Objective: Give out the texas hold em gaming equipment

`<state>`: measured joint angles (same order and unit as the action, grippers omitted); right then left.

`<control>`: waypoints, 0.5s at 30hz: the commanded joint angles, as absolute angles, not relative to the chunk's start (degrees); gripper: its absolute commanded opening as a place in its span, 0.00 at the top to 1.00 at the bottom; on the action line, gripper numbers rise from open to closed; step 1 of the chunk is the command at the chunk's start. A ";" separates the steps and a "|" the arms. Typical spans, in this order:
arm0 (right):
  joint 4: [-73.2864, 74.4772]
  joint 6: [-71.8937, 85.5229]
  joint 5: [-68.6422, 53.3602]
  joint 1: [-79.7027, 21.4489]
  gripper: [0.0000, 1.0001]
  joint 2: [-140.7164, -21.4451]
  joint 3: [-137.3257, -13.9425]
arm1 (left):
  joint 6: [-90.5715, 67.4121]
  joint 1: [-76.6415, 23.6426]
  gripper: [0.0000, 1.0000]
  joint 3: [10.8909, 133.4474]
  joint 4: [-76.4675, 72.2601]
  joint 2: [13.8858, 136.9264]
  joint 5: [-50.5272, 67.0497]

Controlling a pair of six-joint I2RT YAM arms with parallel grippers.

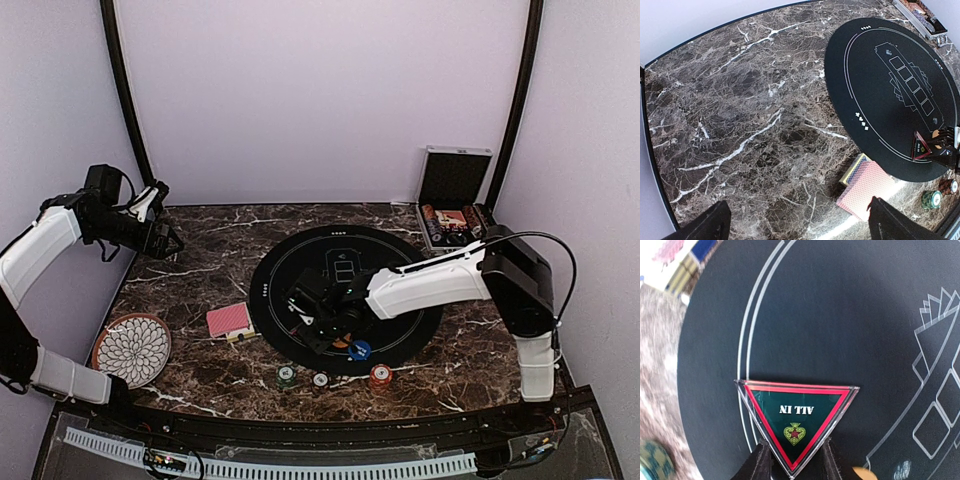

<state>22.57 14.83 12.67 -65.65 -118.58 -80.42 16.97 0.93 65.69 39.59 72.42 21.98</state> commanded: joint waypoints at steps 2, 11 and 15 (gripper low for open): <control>22.49 13.28 13.01 -65.71 0.67 -123.93 -85.33 | 17.72 1.23 0.01 67.71 41.25 71.72 23.16; 22.13 13.25 12.85 -62.12 0.71 -130.05 -94.49 | 17.82 1.23 0.01 67.72 41.49 71.37 23.40; 22.27 13.53 11.15 -60.48 0.72 -132.84 -99.72 | 17.61 1.23 0.01 67.26 41.25 71.37 23.80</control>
